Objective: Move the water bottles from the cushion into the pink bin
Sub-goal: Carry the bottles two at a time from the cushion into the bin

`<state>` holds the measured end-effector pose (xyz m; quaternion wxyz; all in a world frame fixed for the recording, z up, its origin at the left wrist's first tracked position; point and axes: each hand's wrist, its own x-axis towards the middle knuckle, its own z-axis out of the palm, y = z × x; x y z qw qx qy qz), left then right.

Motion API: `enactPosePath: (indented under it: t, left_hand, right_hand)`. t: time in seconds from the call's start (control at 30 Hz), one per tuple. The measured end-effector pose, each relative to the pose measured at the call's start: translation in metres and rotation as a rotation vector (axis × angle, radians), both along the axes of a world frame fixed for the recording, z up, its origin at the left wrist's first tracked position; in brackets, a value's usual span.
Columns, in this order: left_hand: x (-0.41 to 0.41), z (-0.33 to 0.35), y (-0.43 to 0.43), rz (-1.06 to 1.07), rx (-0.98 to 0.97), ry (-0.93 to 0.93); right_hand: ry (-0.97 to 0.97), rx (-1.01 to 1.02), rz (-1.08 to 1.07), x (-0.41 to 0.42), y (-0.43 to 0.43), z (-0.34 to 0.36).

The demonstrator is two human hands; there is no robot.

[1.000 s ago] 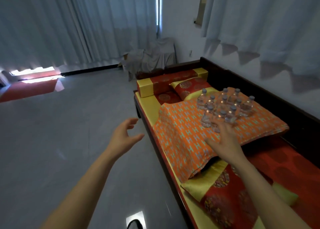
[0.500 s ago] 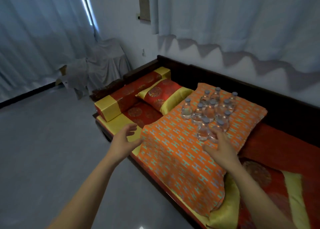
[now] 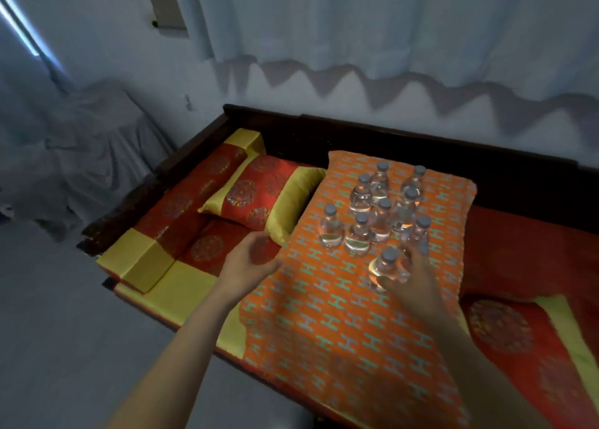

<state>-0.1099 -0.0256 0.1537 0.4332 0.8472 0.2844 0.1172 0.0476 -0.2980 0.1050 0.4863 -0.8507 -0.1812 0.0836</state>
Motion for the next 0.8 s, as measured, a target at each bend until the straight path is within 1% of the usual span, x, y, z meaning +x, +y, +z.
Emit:
enactPosePath:
  t: [0.07,0.2,0.27,0.37,0.47,0.5,0.57,0.73,0.8]
  left_hand:
    - [0.018,-0.011,0.01,-0.045,-0.036,0.011]
    - [0.061,-0.035,0.034,-0.143,-0.123,0.055]
    - [0.083,-0.046,0.041,-0.208,-0.136,0.056]
    - [0.111,-0.061,0.041,-0.323,-0.194,0.071]
    - [0.15,-0.081,0.048,-0.435,-0.129,0.05]
    - [0.159,-0.087,0.048,-0.467,-0.1,0.053]
    - [0.178,-0.105,0.05,-0.525,-0.107,0.049]
    - [0.218,-0.15,0.048,-0.612,-0.205,-0.026]
    - [0.229,-0.163,0.046,-0.61,-0.224,0.004]
  right_hand:
    - [0.024,-0.008,-0.067,0.011,0.003,-0.006]
    - [0.009,0.012,-0.235,0.014,0.018,-0.02]
    - [-0.023,-0.025,-0.258,0.014,0.024,-0.031]
    - [0.007,-0.081,-0.306,0.009,0.032,-0.047]
    - [-0.005,-0.185,-0.394,0.011,0.047,-0.058]
    - [-0.038,-0.236,-0.419,0.012,0.053,-0.063]
    - [-0.104,-0.299,-0.495,0.012,0.065,-0.075]
    - [-0.084,-0.234,-0.687,0.017,0.09,-0.093]
    - [-0.088,-0.26,-0.717,0.019,0.094,-0.099]
